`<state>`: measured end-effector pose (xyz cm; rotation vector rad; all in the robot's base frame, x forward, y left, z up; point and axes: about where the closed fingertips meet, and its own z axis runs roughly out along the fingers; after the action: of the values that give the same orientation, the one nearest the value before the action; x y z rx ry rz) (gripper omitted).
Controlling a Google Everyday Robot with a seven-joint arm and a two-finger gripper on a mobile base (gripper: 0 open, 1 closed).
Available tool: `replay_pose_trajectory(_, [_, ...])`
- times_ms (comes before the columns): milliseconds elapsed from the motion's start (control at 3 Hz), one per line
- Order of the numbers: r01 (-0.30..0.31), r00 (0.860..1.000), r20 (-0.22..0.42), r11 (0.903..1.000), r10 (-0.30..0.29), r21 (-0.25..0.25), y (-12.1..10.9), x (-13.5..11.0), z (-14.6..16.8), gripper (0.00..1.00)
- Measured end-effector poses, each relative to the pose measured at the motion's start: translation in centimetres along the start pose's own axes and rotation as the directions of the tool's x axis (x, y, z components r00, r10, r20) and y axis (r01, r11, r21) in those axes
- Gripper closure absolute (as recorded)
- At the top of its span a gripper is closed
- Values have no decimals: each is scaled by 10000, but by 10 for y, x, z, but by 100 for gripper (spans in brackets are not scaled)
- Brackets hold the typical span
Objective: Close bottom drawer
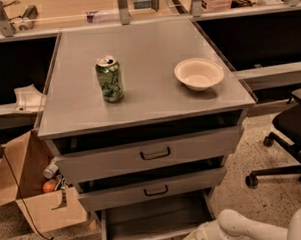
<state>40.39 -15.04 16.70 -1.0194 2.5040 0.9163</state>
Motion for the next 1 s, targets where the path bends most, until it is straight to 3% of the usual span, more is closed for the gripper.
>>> replay_pose_trajectory(667, [0,10000,0,10000,0,-1,0,0,0,57])
replay_pose_trajectory(1000, [0,10000,0,10000,0,-2,0,0,0,26])
